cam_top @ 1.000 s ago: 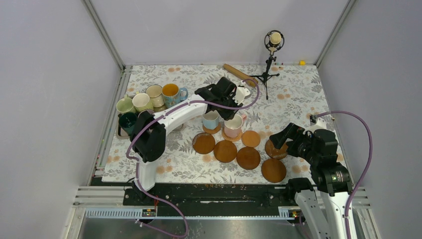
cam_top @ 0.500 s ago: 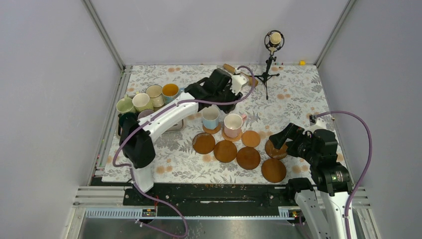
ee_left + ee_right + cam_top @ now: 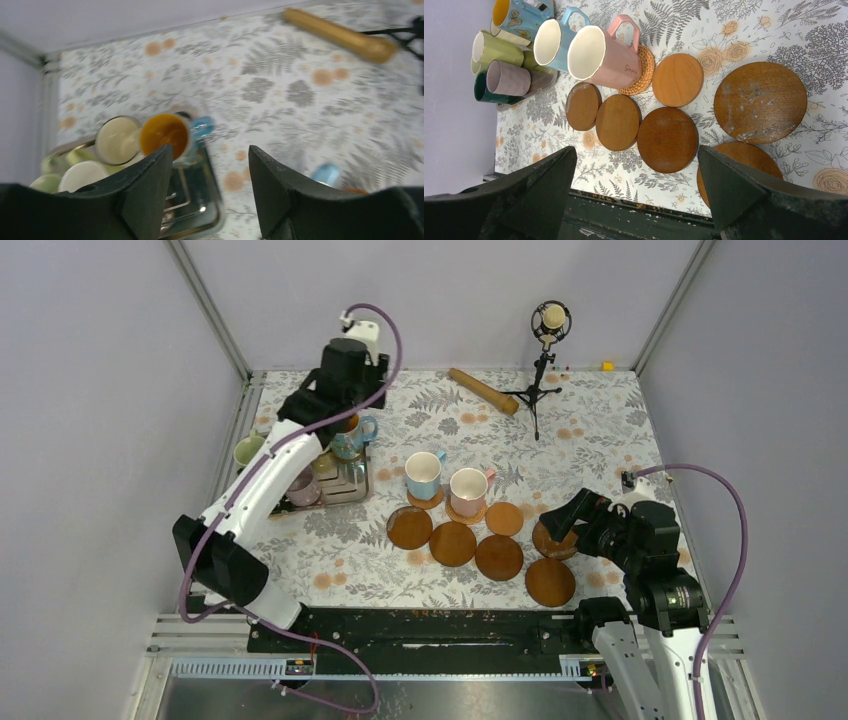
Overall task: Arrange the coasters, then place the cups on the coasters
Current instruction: Pick up the cup from the tray.
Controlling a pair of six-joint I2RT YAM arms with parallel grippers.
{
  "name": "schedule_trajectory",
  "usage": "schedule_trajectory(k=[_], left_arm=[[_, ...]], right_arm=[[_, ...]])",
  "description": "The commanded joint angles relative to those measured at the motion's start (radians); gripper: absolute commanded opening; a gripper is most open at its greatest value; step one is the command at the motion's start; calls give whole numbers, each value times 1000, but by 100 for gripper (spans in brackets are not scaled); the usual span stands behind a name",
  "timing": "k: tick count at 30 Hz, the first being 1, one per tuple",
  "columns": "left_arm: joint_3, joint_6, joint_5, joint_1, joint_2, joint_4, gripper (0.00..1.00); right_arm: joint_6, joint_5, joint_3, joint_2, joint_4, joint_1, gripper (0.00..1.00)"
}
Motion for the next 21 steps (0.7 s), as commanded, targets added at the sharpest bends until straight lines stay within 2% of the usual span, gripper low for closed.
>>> schedule_trajectory(k=[1,5,9,13,16,21], left_arm=[[-10,39,-21,134,55,-69,59],[76,47,92,249,170,-153,50],[219,72,100,298,297,-236,48],[233,115,93,330,350,-239,48],[239,117,166,366,398,-226,49],[279,152,207,382,459,-211,48]], right_arm=[[-3,-27,17,-2,8,4,99],[-10,-41,40,17,1,4,99],[-14,-40,59,22,-5,4,99],[-20,-24,71,25,-14,4,99],[-24,-5,91,33,-16,4,99],[-27,-1,121,42,-19,5,99]])
